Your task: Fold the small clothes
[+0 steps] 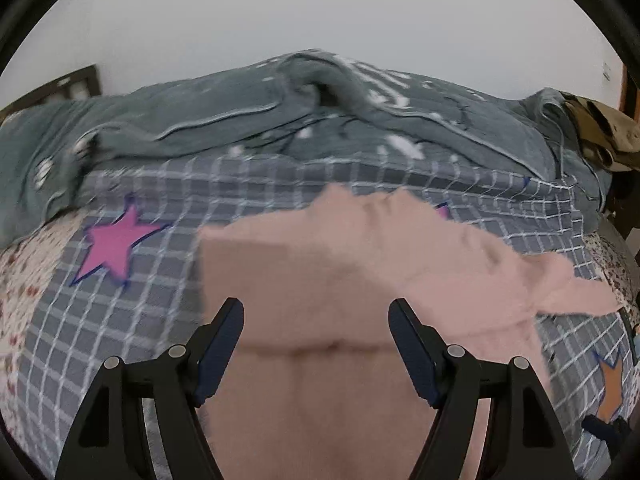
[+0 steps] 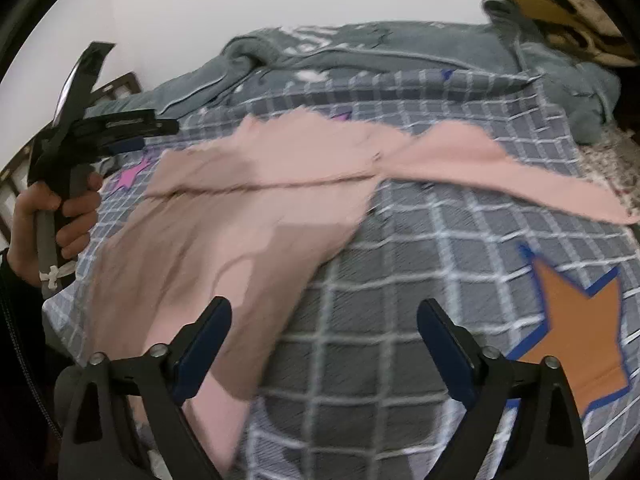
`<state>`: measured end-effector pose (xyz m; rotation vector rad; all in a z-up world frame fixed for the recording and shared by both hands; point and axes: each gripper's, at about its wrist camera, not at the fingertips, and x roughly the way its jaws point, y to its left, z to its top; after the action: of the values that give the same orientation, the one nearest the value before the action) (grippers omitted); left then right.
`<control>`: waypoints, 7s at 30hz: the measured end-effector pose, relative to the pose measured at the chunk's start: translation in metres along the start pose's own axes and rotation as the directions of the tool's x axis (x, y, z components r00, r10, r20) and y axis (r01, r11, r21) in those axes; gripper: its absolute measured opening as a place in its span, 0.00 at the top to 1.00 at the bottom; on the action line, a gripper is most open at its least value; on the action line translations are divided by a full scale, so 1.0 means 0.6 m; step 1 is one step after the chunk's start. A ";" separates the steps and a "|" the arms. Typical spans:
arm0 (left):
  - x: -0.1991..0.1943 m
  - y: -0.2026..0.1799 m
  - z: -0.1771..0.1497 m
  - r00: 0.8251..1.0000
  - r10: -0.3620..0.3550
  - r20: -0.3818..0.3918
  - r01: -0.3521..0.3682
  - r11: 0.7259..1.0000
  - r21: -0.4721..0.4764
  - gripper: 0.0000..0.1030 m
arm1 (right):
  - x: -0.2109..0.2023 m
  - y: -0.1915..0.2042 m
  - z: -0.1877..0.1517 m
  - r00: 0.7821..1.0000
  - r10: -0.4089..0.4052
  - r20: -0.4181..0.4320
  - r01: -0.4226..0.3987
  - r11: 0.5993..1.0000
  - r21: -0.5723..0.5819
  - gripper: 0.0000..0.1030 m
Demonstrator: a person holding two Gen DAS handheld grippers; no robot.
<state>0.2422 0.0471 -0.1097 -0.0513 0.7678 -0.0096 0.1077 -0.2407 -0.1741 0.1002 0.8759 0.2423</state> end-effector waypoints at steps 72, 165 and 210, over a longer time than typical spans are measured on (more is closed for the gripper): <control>0.017 0.113 -0.046 0.999 0.039 -0.002 -0.039 0.994 -0.100 0.41 | 0.026 -0.027 0.075 0.991 -0.063 0.115 0.061 0.998 0.025 0.56; 0.234 0.049 0.020 0.992 0.005 -0.122 -0.008 1.000 -0.026 0.32 | 0.047 -0.502 0.122 0.928 -0.372 -0.013 0.308 0.748 0.587 0.54; 0.103 0.208 0.040 0.988 0.146 0.050 -0.132 0.968 -0.215 0.31 | 0.002 -0.071 0.360 0.848 -0.383 0.366 0.364 0.923 0.123 0.94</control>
<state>0.3020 0.1712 -0.1419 -0.1991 0.7028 0.2070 0.2821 -0.2791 -0.0450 0.0185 0.4922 -0.1658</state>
